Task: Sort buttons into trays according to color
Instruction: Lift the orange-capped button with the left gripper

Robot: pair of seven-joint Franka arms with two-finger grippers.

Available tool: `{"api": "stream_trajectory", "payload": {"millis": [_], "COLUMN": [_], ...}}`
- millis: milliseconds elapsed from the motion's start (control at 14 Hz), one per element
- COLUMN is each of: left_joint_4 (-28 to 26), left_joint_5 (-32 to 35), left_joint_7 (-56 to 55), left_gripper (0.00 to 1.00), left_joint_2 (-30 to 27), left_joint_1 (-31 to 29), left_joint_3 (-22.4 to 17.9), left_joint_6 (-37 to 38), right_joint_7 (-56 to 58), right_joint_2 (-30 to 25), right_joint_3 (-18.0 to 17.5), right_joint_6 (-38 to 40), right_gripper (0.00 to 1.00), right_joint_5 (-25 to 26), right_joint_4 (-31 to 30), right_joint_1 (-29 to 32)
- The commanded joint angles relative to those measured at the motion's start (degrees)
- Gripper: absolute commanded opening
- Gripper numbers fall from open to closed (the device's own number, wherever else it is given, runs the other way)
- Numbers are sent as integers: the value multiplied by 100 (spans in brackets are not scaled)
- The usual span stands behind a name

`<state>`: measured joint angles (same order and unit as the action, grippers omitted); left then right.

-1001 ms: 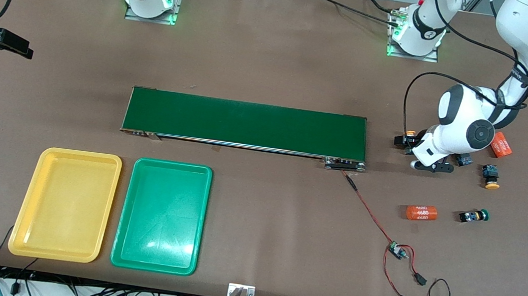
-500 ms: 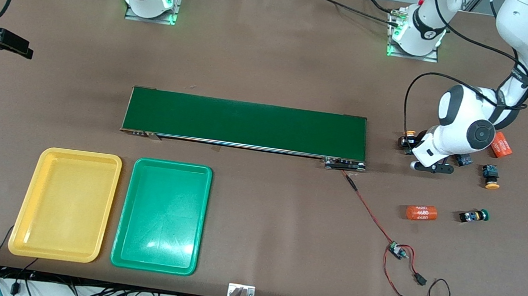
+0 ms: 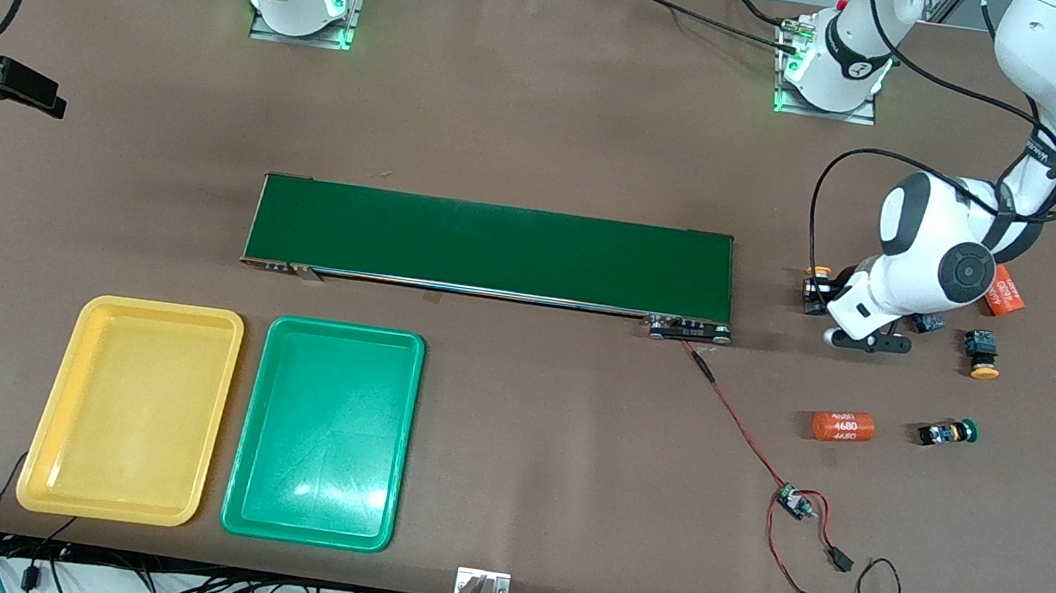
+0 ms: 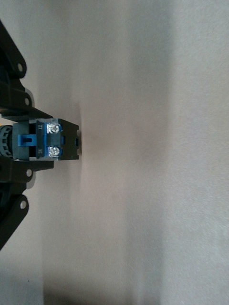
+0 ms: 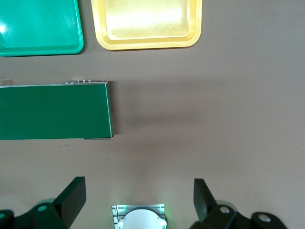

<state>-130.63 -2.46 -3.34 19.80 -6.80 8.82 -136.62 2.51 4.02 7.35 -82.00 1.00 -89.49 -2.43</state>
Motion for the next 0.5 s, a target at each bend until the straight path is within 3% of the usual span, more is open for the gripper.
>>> {"api": "stream_trajectory", "payload": {"millis": [0, 429], "left_joint_4": [397, 960], "left_joint_5": [79, 97], "left_joint_7": [-52, -167], "left_gripper": [11, 10], "left_joint_2": [7, -450], "left_joint_1": [-14, -23], "left_joint_3": [-3, -3], "left_joint_6": [521, 1383], "right_joint_7": [92, 92], "right_joint_2": [-32, 3], "right_joint_3": [-23, -23], "right_joint_6": [44, 44], "right_gripper": [100, 100], "right_joint_5": [-91, -91], "right_joint_4": [-25, -16], "right_joint_1": [67, 67]}}
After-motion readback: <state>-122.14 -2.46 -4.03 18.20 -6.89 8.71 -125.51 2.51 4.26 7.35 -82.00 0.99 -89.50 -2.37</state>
